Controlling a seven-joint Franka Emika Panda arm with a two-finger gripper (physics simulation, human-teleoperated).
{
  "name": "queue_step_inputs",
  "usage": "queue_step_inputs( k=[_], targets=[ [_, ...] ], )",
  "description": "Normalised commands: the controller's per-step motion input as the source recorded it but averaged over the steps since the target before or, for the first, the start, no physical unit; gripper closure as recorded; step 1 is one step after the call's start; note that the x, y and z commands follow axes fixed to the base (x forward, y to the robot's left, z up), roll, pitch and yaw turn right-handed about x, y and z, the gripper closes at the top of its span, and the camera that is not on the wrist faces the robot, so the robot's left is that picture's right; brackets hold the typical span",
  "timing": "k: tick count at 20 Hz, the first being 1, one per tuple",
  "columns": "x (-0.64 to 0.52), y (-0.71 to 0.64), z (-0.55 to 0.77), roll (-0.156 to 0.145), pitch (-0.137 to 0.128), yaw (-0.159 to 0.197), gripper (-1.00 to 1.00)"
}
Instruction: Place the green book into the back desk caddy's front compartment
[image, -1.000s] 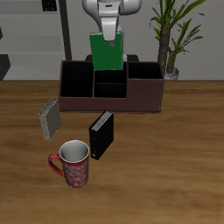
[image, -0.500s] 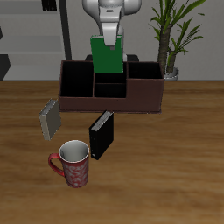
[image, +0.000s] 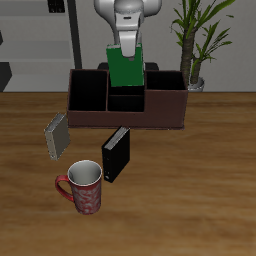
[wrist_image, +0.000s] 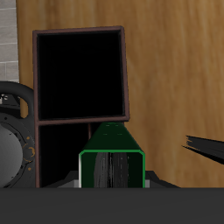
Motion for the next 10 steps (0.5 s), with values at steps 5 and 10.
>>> queue_step_inputs(
  k=[5, 10],
  targets=[
    [-0.01, 0.08, -0.1, 0.026, 0.031, -0.019, 1.0],
    [-0.09, 0.02, -0.12, 0.007, 0.026, 0.015, 1.0]
  ],
)
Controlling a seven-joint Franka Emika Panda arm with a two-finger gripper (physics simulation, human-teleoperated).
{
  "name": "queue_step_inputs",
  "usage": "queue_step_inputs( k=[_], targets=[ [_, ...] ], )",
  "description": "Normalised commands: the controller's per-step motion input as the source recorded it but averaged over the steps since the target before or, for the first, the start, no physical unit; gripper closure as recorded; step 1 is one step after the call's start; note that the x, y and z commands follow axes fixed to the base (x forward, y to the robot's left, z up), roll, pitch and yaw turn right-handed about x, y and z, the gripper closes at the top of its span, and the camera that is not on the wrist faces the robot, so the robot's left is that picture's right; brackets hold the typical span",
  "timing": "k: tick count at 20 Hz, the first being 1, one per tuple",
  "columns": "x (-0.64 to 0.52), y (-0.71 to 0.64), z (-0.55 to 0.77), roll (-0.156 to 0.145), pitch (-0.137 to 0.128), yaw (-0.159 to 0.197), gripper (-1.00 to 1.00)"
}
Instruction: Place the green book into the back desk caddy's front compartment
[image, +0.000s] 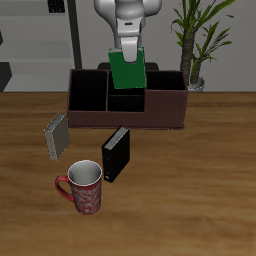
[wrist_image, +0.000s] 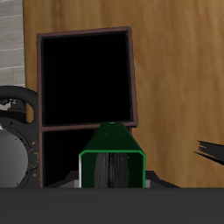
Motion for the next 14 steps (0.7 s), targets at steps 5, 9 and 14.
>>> queue_step_inputs(
  k=[5, 9, 14],
  targets=[
    [-0.08, -0.04, -0.05, -0.005, 0.016, 0.004, 1.0],
    [-0.04, -0.09, 0.03, -0.019, -0.006, -0.004, 1.0],
    [-0.05, -0.08, 0.01, -0.02, 0.0, -0.006, 1.0]
  ],
)
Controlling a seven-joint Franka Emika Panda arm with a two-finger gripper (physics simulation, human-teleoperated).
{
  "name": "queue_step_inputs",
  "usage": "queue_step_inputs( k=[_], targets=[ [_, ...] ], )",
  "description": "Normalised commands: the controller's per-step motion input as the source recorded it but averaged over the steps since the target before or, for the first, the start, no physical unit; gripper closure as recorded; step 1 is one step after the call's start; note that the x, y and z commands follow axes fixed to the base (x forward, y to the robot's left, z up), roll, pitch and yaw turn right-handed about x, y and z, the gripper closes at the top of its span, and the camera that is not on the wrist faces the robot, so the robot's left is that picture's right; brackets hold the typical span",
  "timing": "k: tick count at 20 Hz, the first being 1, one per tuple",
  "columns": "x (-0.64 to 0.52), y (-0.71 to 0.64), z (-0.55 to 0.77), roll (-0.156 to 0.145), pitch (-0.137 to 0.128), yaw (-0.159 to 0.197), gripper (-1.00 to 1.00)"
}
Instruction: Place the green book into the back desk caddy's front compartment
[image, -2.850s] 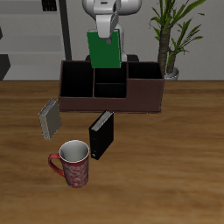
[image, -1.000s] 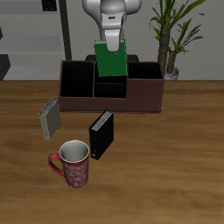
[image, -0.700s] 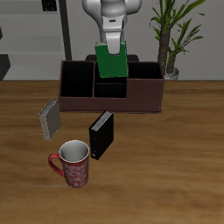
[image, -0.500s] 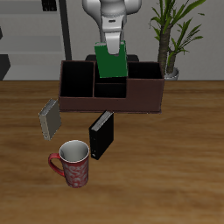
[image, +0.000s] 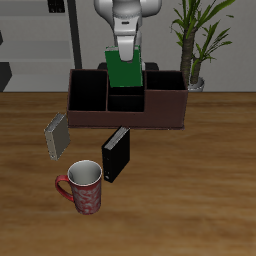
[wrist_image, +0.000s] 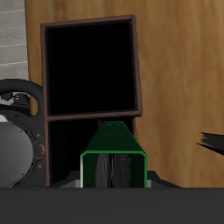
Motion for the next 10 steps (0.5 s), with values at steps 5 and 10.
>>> queue_step_inputs(
  k=[5, 10],
  targets=[
    [0.02, -0.11, 0.0, -0.02, -0.004, -0.005, 1.0],
    [0.0, -0.05, 0.03, -0.008, -0.004, -0.009, 1.0]
  ],
)
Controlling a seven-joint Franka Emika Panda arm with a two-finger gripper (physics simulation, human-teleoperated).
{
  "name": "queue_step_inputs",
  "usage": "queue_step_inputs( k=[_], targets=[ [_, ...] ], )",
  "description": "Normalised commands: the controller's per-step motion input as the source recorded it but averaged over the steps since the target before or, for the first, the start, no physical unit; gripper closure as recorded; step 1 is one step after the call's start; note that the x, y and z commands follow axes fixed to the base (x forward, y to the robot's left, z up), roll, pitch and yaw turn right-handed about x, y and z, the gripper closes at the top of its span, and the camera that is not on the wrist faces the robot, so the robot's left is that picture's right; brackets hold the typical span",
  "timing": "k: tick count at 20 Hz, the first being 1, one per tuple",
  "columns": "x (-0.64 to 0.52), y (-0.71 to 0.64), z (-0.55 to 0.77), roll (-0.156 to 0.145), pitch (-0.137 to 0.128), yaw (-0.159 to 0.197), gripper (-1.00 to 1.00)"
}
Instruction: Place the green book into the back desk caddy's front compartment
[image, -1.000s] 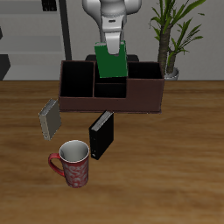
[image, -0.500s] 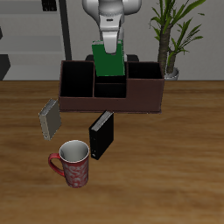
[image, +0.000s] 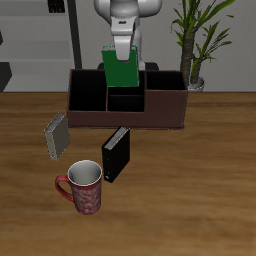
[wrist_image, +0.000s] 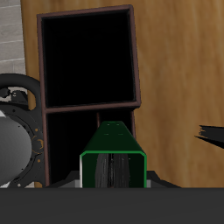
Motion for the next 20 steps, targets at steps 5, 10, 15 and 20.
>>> queue_step_inputs(
  k=[5, 10, 15, 20],
  targets=[
    [-0.01, 0.01, -0.03, 0.006, 0.004, 0.002, 1.0],
    [0.05, 0.0, -0.03, 0.001, 0.001, -0.005, 1.0],
    [0.03, 0.02, -0.11, 0.011, 0.027, 0.011, 1.0],
    [0.03, -0.01, -0.1, 0.006, 0.023, 0.006, 1.0]
  ],
)
